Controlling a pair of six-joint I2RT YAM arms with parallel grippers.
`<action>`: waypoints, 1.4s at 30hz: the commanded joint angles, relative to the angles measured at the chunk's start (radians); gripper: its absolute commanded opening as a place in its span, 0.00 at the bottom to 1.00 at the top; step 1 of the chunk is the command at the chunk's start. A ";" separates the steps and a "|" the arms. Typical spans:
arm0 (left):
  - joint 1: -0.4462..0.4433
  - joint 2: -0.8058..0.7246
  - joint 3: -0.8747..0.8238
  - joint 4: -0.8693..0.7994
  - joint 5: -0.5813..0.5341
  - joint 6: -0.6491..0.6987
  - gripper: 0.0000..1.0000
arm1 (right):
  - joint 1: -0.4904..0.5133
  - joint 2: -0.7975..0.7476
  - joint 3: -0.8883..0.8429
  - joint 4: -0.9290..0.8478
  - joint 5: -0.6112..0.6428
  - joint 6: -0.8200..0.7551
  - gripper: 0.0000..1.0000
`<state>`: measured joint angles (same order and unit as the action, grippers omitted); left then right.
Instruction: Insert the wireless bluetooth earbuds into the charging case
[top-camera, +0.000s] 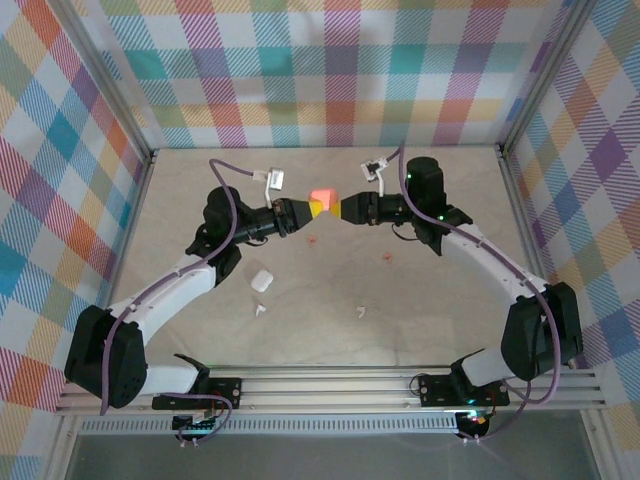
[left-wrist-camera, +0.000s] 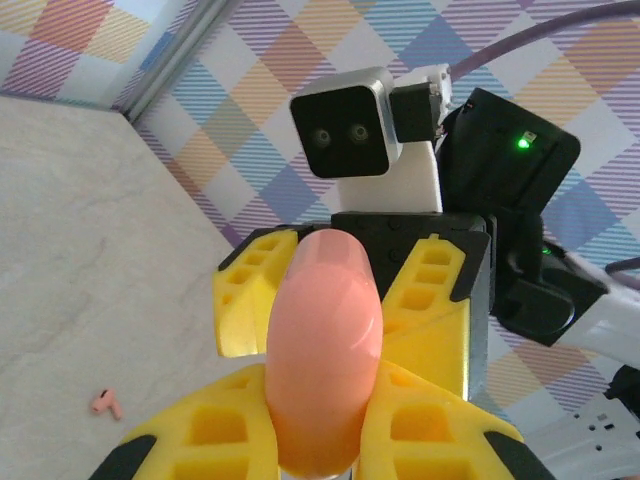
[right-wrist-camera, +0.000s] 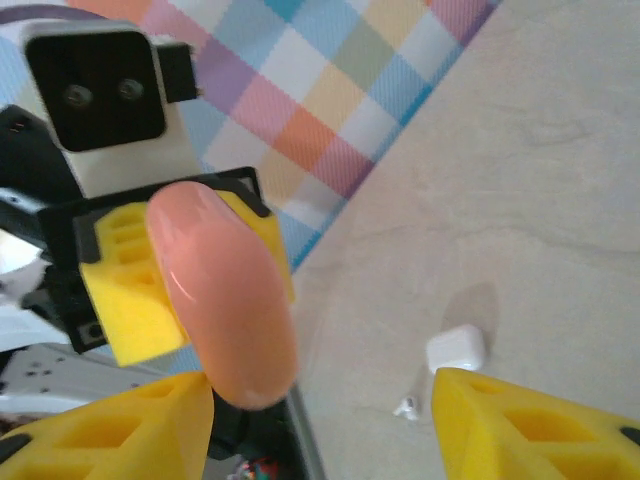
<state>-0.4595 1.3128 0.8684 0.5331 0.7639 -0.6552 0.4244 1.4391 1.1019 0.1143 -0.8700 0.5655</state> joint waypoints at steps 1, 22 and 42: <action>-0.034 -0.028 0.035 0.062 0.049 -0.027 0.10 | -0.001 0.004 0.014 0.208 -0.065 0.112 0.57; -0.038 -0.147 0.051 -0.238 0.062 0.250 0.70 | 0.001 0.008 0.109 0.019 -0.241 -0.108 0.06; -0.016 -0.122 -0.044 0.050 0.065 0.166 0.57 | 0.033 -0.028 0.062 0.111 -0.259 -0.219 0.06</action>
<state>-0.4816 1.1801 0.8322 0.4728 0.8280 -0.4503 0.4515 1.4349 1.1706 0.1616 -1.1118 0.3641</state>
